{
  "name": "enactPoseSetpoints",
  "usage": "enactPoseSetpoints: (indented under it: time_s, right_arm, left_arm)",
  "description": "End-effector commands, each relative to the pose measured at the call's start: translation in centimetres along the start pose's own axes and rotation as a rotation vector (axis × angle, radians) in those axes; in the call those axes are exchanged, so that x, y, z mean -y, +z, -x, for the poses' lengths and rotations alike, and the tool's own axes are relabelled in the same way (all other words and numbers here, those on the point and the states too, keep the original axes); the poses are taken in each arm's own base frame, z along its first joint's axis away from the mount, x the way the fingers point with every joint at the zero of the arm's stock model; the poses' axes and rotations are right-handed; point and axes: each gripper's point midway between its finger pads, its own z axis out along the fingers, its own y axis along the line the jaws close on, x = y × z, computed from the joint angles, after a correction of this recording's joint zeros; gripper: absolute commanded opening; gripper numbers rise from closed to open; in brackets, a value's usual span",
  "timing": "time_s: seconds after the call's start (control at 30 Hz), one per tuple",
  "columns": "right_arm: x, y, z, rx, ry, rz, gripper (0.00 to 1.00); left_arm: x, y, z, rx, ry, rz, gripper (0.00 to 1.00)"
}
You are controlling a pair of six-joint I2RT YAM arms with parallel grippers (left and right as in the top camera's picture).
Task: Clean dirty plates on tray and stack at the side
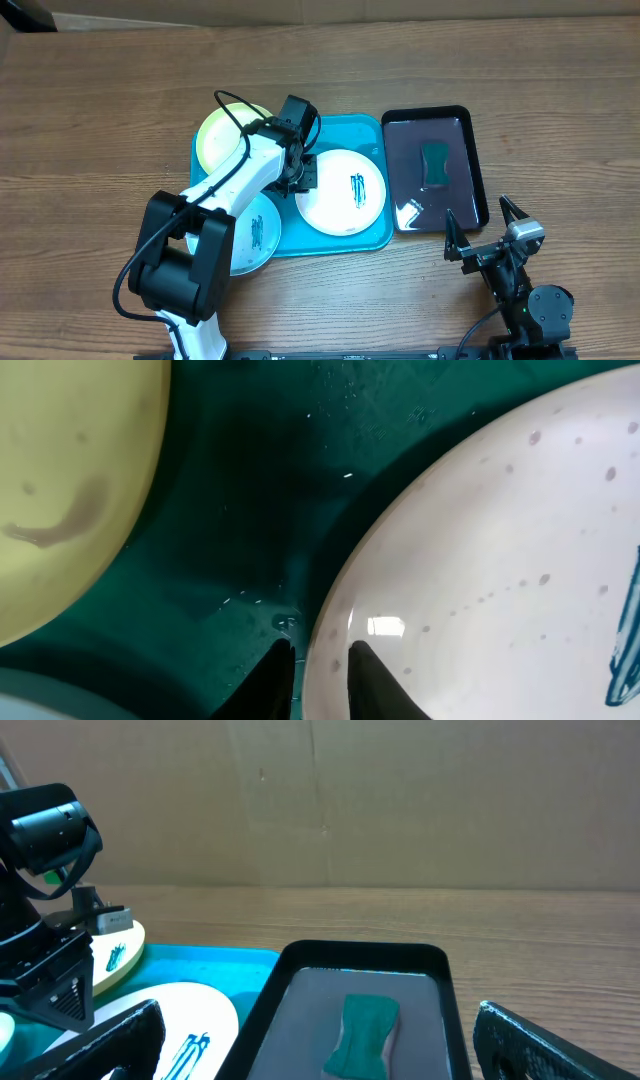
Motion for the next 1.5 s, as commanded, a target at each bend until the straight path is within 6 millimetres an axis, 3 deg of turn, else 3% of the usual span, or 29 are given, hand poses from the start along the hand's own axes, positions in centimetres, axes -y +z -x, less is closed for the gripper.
enactPoseSetpoints:
  time_s: [0.0, 0.47, 0.67, 0.77, 0.83, 1.03, 1.17, 1.27, 1.47]
  right_arm:
    - [0.2, 0.0, -0.2, 0.003, -0.001, -0.01, 1.0]
    - [0.3, 0.0, 0.1, 0.017, -0.003, -0.012, 1.0]
    - [-0.3, 0.0, 0.8, 0.042, -0.004, 0.016, 1.0]
    - [-1.6, -0.3, 2.1, 0.068, 0.053, 0.09, 1.0]
    - [-1.4, -0.7, 3.6, 0.071, 0.116, 0.067, 1.0]
    - [0.0, -2.5, 12.1, 0.109, 0.107, -0.077, 1.0]
    - [-0.1, -2.0, 15.6, -0.002, 0.072, -0.102, 1.0]
    - [0.2, -0.6, 16.4, -0.168, 0.085, -0.13, 1.0]
    - [0.1, 2.5, 16.1, -0.535, 0.129, -0.129, 1.0]
  left_arm:
    - [-0.3, 0.7, -0.4, -0.015, -0.006, 0.017, 0.2]
    - [-0.4, 0.8, -0.5, -0.016, -0.006, 0.019, 0.11]
    - [-0.7, 0.8, -0.5, -0.012, -0.006, 0.034, 0.14]
    - [-0.7, 0.8, -0.5, -0.012, -0.006, 0.036, 0.14]
    - [-0.7, 0.8, -0.5, -0.012, -0.006, 0.035, 0.14]
    - [-0.7, 0.9, -0.6, -0.012, -0.006, 0.035, 0.15]
    - [-0.7, 0.9, -0.5, -0.011, -0.007, 0.035, 0.14]
    - [-0.7, 0.9, -0.5, -0.011, -0.009, 0.035, 0.15]
    - [-0.7, 0.9, -0.5, -0.011, -0.01, 0.034, 0.14]
